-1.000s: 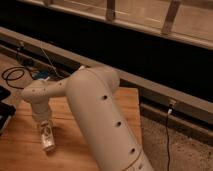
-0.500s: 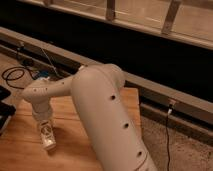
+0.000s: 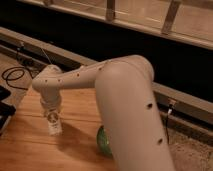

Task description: Place the bottle in the ceramic bowl

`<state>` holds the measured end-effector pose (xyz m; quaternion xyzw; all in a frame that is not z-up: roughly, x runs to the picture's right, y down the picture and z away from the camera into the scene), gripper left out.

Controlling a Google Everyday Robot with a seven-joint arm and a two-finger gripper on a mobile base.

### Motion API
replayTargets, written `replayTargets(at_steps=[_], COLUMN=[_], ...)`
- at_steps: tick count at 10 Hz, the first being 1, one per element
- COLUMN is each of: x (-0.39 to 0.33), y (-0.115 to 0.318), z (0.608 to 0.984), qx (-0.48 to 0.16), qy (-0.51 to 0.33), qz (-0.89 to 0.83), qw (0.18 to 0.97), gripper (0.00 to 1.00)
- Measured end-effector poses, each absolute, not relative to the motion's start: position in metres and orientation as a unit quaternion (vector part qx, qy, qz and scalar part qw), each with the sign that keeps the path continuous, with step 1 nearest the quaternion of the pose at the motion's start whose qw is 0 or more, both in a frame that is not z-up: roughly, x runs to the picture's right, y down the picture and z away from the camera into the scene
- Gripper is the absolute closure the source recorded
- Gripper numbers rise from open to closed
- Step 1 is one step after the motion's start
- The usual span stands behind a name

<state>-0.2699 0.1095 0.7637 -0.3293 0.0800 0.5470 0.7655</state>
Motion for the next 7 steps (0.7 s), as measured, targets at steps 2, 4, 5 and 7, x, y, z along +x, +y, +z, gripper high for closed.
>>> replayTargets(at_steps=[2,4,5,7], x=[-0.214,-0.199,-0.201,-0.201], y=[0.094,0.093,0.093,0.093], z=[0.75,0.746,0.746,0.746], qx=[-0.298,-0.291,-0.292,-0.292], qy=[0.077,0.08,0.079,0.08], qz=[0.581,0.589,0.588,0.588], qw=[0.753,0.749,0.75,0.75], gripper=[1.0,1.0,1.0,1.0])
